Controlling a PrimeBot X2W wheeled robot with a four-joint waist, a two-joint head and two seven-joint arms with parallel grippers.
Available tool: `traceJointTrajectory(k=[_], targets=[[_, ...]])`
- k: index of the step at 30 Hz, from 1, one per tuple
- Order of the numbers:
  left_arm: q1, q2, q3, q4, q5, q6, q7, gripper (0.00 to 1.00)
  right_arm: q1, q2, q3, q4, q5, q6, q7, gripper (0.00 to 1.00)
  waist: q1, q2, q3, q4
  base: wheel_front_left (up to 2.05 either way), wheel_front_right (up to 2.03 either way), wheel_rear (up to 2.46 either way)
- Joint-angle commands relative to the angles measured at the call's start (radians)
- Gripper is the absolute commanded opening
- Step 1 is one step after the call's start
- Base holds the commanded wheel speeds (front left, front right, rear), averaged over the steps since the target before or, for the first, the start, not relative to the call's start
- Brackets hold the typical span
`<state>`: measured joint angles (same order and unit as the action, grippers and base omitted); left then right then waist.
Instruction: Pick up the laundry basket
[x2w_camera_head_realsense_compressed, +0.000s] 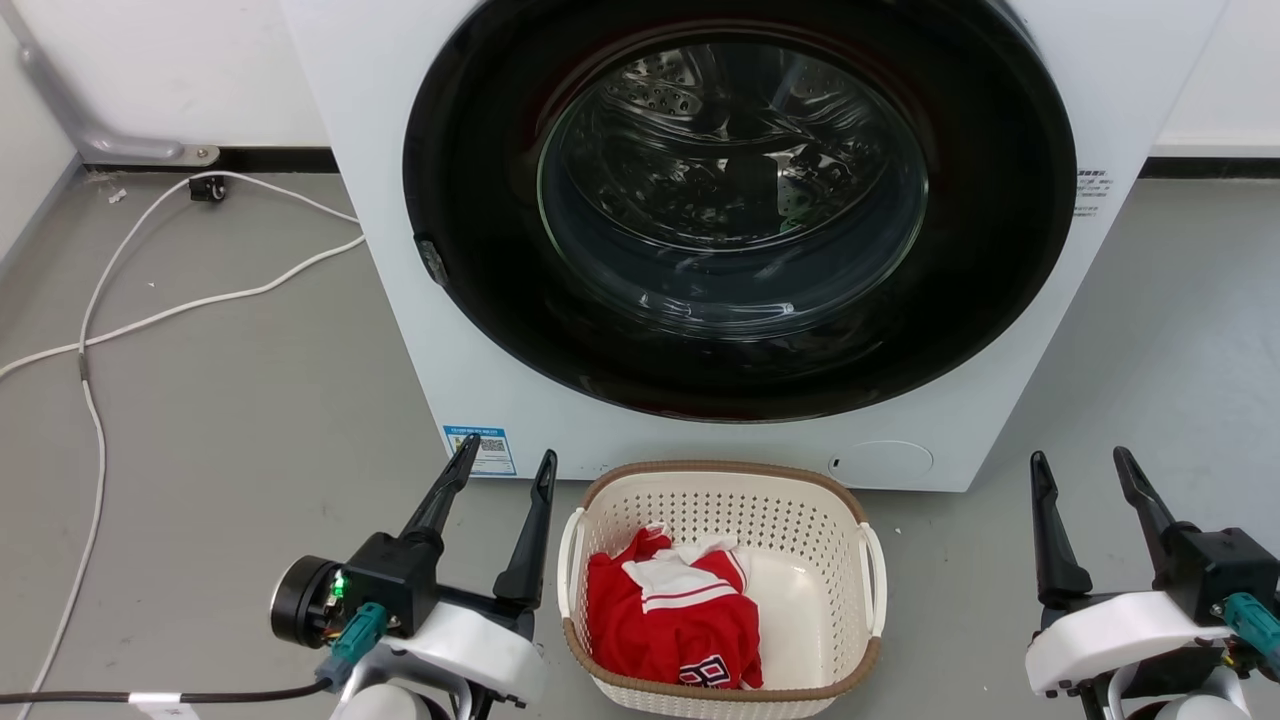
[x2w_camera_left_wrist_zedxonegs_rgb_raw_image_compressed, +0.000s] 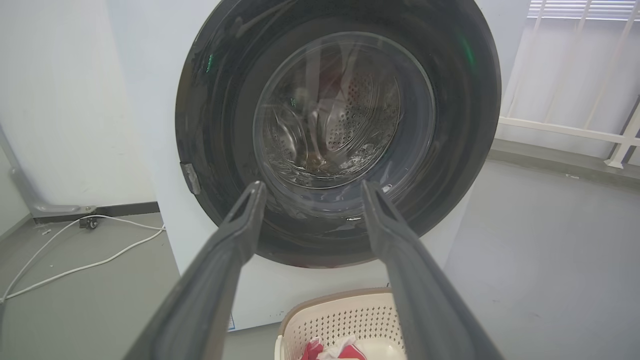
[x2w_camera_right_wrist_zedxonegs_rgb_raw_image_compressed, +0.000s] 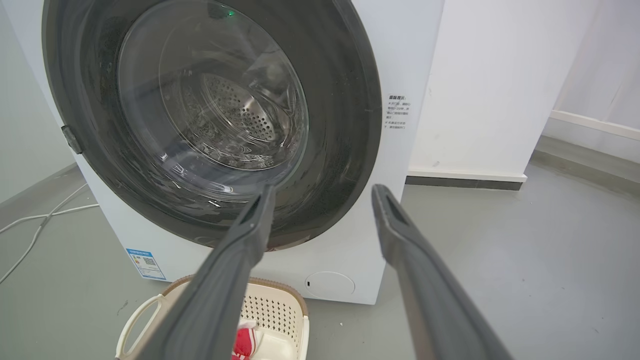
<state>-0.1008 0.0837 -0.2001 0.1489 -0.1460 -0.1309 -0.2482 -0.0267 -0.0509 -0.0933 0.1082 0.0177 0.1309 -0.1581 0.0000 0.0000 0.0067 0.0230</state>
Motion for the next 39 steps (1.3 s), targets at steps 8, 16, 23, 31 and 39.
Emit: traceJointTrajectory(k=[8, 16, 23, 31, 39], targets=[[-0.015, -0.001, -0.006, 0.002, 0.059, 0.000, -0.018, 1.00, 0.006, 0.001, -0.002, -0.012, -0.045, 0.000, -0.004, 1.00, 0.0000, 0.0000, 0.006, -0.001, 0.00, 0.00, 0.00], [-0.011, -0.006, 0.005, 0.008, 0.048, 0.000, -0.018, 1.00, 0.016, 0.001, -0.008, -0.024, -0.024, 0.000, 0.009, 1.00, 0.0000, 0.0000, 0.008, 0.001, 0.00, 0.00, 0.00], [-0.011, -0.011, 0.009, 0.012, 0.045, 0.000, -0.018, 1.00, 0.020, 0.001, -0.013, -0.035, -0.017, 0.000, 0.019, 1.00, 0.0000, 0.0000, 0.008, 0.002, 0.00, 0.00, 0.00], [-0.019, -0.011, 0.003, 0.008, 0.048, 0.000, -0.018, 1.00, 0.024, 0.001, -0.015, -0.048, -0.009, 0.000, 0.030, 1.00, 0.0000, 0.0000, 0.016, 0.001, 0.00, 0.00, 0.00], [-0.044, -0.013, 0.010, 0.013, 0.052, 0.000, -0.018, 1.00, 0.000, 0.001, -0.023, -0.055, 0.011, 0.000, 0.040, 1.00, 0.0000, 0.0000, 0.061, 0.002, 0.00, 0.00, 0.00]])
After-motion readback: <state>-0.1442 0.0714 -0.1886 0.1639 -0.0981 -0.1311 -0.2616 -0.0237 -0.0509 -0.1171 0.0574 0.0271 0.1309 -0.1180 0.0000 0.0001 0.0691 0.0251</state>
